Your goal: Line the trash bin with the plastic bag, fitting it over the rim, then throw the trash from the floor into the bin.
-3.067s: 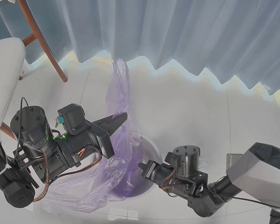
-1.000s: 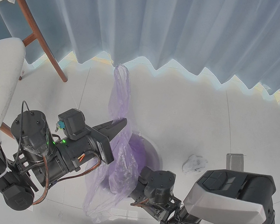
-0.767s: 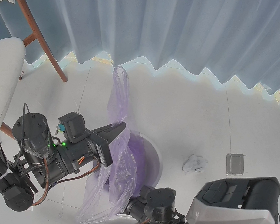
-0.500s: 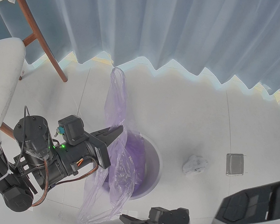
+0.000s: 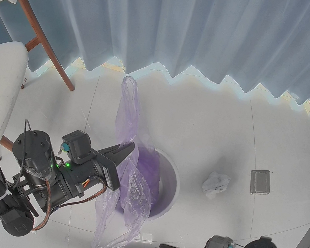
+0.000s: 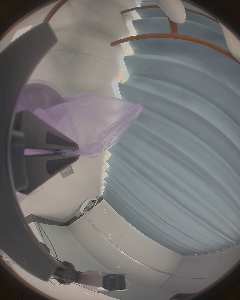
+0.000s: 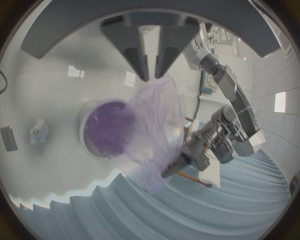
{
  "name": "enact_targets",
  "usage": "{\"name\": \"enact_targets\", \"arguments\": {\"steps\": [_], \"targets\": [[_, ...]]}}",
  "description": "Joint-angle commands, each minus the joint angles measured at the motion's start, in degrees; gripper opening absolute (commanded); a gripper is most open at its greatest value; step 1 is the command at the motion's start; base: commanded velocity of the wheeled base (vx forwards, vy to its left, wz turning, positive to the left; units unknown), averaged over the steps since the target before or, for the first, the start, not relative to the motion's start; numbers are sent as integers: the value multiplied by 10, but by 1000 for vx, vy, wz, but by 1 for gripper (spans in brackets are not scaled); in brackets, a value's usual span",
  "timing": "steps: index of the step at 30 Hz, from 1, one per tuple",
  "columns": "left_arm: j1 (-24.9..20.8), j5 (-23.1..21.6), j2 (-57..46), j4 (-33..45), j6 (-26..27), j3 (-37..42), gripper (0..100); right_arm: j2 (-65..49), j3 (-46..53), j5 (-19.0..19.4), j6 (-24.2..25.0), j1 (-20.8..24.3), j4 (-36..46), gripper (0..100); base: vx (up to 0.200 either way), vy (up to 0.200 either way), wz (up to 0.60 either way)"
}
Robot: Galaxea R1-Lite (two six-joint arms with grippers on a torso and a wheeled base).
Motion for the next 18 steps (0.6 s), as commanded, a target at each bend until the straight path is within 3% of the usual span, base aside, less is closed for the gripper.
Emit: {"name": "enact_targets", "arguments": {"steps": [1, 6, 9, 14, 18], "targets": [[3, -1, -13, 0, 11, 3, 0, -54, -112, 32, -30, -60, -3, 100, 0, 0, 0], [4, 0, -13, 0, 13, 2, 0, -91, -194, 64, -108, -113, 130, 100, 0, 0, 0], [4, 0, -11, 0, 13, 1, 0, -105, -214, 67, -125, -124, 201, 100, 0, 0, 0], [4, -1, -4, 0, 13, 1, 0, -84, -182, 67, -141, -123, 187, 100, 0, 0, 0], [1, -1, -3, 0, 13, 2, 0, -46, -186, 67, -140, -122, 120, 100, 0, 0, 0]]}}
